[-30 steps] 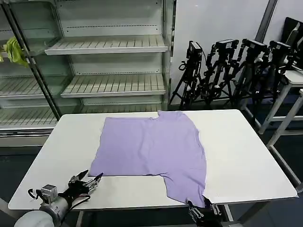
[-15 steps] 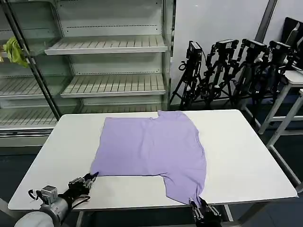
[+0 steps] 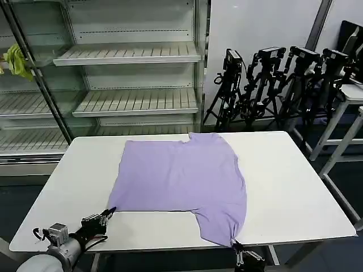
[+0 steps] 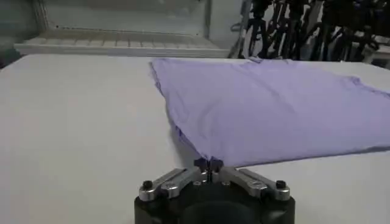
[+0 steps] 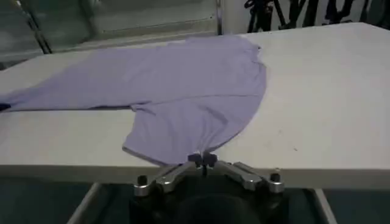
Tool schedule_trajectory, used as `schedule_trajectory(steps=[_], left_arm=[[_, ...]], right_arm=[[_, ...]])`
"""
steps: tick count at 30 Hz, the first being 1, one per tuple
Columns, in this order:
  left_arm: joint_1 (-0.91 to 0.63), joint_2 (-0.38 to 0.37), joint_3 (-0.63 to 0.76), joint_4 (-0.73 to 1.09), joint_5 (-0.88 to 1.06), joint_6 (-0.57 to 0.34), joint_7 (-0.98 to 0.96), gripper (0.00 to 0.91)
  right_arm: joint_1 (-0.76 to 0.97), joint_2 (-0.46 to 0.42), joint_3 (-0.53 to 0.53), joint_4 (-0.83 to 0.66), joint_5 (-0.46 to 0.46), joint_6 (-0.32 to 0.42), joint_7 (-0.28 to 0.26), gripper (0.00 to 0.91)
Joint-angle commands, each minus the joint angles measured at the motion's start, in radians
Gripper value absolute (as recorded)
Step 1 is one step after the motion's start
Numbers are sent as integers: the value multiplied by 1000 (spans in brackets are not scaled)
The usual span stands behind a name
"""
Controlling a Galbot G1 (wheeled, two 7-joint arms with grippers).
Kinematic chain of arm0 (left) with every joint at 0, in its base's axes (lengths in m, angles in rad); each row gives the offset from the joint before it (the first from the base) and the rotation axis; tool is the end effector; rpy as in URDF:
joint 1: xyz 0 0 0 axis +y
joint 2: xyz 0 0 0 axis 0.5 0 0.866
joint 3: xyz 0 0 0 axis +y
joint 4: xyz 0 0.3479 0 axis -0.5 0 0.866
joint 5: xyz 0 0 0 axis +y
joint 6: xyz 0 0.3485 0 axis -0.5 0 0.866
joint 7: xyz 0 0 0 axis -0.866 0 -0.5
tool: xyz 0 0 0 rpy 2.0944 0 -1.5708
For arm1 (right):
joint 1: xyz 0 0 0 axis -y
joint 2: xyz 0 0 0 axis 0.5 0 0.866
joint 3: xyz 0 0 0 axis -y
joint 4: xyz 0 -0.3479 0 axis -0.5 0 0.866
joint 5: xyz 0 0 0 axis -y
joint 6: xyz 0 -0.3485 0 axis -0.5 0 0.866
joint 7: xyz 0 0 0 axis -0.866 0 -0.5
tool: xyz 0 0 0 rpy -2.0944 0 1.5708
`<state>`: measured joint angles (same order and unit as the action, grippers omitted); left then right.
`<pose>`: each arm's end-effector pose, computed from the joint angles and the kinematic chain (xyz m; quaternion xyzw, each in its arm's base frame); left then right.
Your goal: Fold and organize the clothes.
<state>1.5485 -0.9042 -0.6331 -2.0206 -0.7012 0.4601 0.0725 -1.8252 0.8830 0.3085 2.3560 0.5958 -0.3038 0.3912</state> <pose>0.2096 0.1484 -0.2667 -0.1339 -0.9543 0.0164 0.2668 0.0930 -0.0238 -0.2487 0.1154 -0.9552 -0.0185 0.2719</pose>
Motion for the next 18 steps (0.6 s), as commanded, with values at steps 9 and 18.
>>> schedule_trajectory(steps=[9, 18], left_arm=[[72, 7, -61, -84, 0, 2, 0, 50], [162, 3, -135, -172, 1, 9, -1, 50]], right_arm=[[-135, -48, 124, 107, 1, 11, -7, 0], [-227, -95, 216, 186, 1, 22, -8, 0]])
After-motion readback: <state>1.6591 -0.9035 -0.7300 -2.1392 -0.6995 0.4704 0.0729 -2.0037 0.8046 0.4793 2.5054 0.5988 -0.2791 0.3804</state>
